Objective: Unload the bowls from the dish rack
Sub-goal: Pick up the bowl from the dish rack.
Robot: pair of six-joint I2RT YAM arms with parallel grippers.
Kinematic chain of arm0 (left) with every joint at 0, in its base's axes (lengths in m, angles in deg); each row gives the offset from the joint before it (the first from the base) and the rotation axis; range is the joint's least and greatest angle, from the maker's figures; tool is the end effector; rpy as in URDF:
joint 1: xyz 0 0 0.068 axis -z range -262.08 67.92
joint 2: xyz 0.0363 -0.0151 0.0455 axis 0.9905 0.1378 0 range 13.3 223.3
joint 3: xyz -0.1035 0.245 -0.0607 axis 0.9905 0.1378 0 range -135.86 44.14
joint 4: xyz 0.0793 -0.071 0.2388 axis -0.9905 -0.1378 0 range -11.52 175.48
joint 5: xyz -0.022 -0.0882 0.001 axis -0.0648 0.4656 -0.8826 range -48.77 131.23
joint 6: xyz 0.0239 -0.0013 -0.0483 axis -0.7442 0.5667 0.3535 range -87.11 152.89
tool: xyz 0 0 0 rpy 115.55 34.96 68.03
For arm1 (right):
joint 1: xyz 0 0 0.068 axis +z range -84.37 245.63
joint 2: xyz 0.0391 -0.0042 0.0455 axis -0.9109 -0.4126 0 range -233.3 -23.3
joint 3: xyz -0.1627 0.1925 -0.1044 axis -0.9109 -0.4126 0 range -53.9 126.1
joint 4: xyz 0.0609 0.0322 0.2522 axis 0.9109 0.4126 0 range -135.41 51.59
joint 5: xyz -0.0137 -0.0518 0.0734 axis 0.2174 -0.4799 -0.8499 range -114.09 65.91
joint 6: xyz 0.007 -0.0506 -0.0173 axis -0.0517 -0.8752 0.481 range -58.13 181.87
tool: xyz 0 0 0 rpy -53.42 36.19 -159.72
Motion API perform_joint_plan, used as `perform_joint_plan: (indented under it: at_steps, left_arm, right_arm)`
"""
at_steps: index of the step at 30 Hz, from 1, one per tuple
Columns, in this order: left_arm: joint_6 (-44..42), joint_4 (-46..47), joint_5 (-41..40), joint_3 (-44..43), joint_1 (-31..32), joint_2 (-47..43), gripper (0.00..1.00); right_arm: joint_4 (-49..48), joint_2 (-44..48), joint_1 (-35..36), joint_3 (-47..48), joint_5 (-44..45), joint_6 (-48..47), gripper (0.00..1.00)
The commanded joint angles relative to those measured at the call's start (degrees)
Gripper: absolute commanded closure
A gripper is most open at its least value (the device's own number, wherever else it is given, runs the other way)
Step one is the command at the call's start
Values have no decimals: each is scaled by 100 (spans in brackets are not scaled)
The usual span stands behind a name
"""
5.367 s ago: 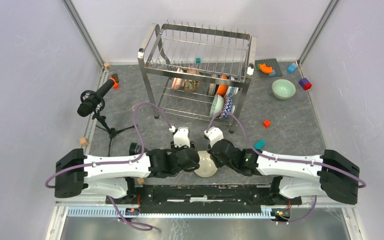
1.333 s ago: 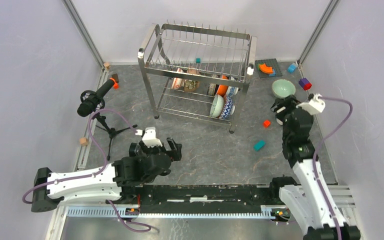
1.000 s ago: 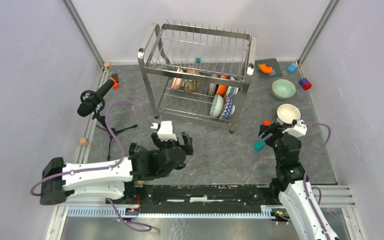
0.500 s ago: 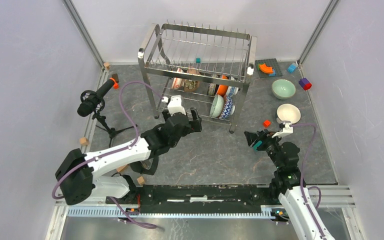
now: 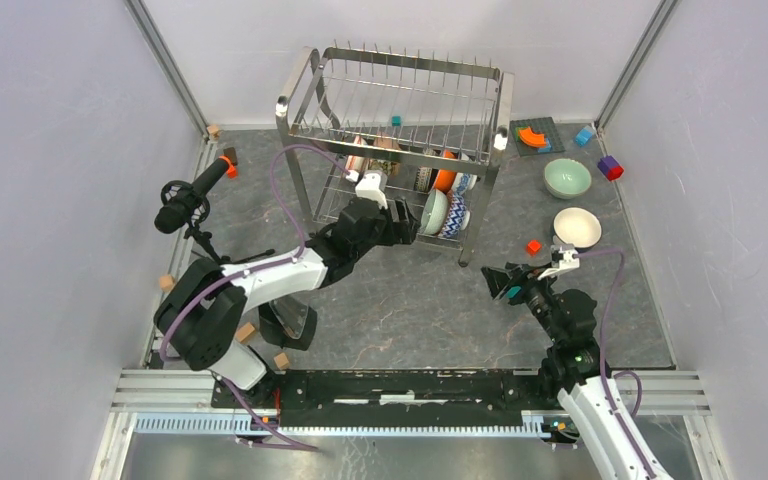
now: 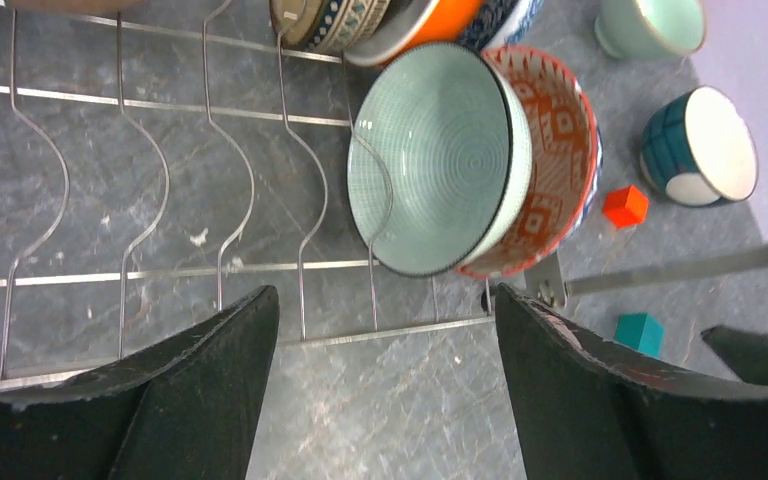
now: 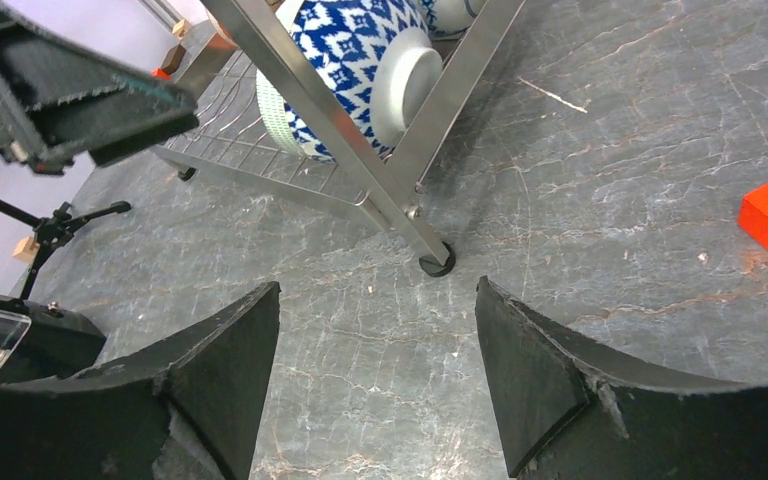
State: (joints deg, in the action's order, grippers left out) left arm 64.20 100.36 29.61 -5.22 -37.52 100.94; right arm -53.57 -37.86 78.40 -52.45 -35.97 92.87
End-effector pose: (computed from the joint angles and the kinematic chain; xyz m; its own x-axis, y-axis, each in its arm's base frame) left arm 0.2462 -0.2324 0.2295 -0.5305 -0.1921 -0.8257 0.3276 0.8519 -0.4087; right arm 0.1203 0.0348 0.1733 -0.2865 0.4519 -0.8448 -0.3135 0.7890 0.5284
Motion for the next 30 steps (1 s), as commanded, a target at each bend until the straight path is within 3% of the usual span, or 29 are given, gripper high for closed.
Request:
perform_joint_plan:
  at_steps: [1, 16, 26, 30]
  left_arm:
    - [125, 1248, 841, -213, -231, 260, 16]
    - [777, 3284, 1903, -374, -596, 1756, 23]
    - [910, 3632, 2349, -559, -597, 2198, 38]
    - [922, 3676, 2458, -583, -597, 2308, 48]
  right_arm:
    - [-198, 64, 102, -119, -16, -68, 23]
    - [-89, 46, 347, -10, -42, -120, 23]
    - [-21, 73, 423, -40, 62, -178, 24]
    - [5, 78, 443, -57, 124, -222, 24]
